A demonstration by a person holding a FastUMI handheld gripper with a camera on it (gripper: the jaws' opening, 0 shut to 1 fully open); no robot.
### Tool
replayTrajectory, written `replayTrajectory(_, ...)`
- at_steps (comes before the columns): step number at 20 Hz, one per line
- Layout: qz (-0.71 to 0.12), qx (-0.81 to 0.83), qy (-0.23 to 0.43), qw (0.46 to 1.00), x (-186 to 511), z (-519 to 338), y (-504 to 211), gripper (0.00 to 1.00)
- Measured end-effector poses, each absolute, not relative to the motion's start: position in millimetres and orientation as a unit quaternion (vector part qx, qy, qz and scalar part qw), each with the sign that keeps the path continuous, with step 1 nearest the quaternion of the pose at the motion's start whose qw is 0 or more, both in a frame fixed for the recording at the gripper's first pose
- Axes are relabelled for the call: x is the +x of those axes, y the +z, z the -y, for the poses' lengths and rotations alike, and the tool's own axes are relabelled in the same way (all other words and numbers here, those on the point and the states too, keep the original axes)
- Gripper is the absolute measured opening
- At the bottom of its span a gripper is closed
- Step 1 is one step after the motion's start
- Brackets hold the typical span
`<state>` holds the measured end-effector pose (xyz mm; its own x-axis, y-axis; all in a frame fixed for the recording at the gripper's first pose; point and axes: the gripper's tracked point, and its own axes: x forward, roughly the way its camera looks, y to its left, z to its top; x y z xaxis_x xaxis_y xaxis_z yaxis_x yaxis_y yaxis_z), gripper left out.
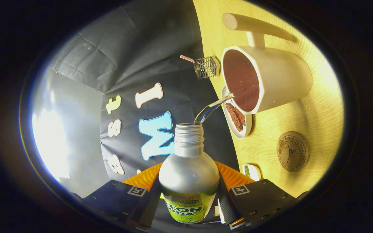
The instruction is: Take the bottle from table, then pour the juice into the cup, finally place the bottle on the coaster
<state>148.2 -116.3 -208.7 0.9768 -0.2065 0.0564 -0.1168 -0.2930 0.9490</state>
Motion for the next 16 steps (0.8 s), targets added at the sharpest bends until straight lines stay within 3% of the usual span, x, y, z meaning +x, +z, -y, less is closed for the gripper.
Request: replayTrajectory(16,0.103,0.831,-0.034,0.546,157.9,108.9,-203.0,0.79)
